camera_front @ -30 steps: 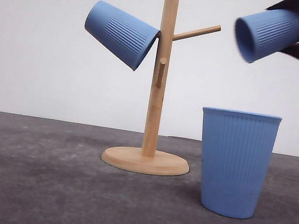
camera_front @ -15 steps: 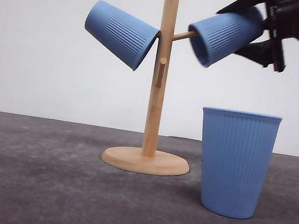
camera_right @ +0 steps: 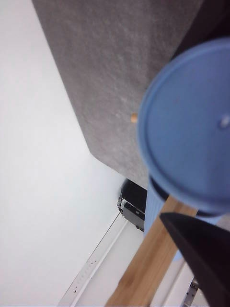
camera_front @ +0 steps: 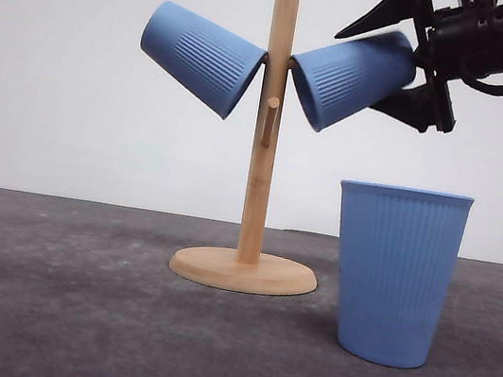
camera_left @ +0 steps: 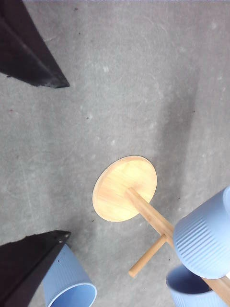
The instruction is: Place three cups
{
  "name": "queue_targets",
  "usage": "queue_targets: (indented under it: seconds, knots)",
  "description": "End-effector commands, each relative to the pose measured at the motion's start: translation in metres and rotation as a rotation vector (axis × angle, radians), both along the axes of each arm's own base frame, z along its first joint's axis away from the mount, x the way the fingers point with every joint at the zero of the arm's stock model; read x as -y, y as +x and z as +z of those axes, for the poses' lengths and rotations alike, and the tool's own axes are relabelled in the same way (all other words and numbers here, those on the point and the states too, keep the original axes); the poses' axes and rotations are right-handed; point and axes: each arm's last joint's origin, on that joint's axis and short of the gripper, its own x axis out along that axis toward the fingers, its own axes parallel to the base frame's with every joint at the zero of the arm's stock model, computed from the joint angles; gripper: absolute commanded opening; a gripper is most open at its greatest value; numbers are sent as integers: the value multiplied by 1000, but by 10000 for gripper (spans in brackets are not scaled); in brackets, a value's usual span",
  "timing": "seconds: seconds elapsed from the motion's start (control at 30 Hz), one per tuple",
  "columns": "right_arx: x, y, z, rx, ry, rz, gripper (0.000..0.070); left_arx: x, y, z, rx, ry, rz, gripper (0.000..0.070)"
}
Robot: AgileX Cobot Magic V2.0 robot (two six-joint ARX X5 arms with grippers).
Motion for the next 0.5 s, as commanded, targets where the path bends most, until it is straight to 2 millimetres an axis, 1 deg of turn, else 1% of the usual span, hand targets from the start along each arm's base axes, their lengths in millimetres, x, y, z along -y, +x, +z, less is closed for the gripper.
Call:
queue_targets:
  seconds: [0.0, 0.03, 0.13, 0.17, 0.33, 0.47]
  knots:
    - [-1, 4, 0, 28, -14, 5, 576, 0, 1, 2, 20, 12, -8, 549]
    - [-1, 4, 0, 35, -20, 7, 590, 0, 1, 2, 20, 12, -8, 549]
    - [-1, 4, 0, 65, -43, 15, 690, 0, 1, 2, 21, 13, -7, 549]
    - [0, 4, 1, 73, -48, 23, 700, 0, 1, 2, 21, 13, -7, 549]
    - [6, -1, 4, 81, -52, 46, 700, 0, 1, 3, 26, 11, -7, 549]
    - [19, -13, 8, 98, -60, 12, 700, 0, 1, 3, 27, 11, -7, 549]
